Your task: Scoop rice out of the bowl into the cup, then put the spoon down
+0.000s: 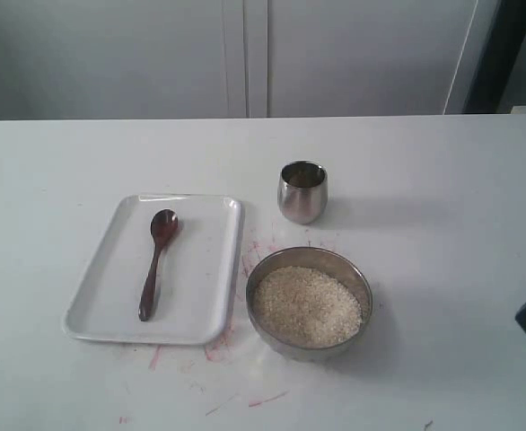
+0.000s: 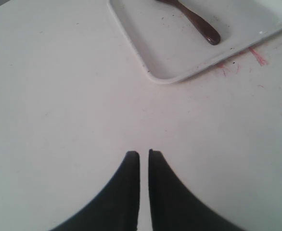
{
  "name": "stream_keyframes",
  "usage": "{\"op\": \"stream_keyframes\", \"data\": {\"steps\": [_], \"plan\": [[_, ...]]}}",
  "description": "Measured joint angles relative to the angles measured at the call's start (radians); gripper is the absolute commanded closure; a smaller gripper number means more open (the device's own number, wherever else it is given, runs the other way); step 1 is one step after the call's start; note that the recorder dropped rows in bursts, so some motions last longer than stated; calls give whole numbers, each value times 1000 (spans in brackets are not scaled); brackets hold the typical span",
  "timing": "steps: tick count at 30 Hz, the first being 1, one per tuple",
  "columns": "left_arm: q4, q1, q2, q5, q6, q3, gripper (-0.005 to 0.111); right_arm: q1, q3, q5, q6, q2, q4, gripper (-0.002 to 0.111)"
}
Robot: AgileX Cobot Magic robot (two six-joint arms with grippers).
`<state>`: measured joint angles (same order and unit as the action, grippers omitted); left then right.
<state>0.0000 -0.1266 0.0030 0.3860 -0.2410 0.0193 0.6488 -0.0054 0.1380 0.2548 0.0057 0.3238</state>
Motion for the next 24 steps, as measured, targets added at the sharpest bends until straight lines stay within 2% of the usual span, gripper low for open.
{"op": "stream_keyframes", "data": {"steps": [13,24], "plan": [[0,0,0,0,0,0,92,0,0,-242,0,0,0,108],[0,0,0,0,0,0,92,0,0,-258,0,0,0,108]]}}
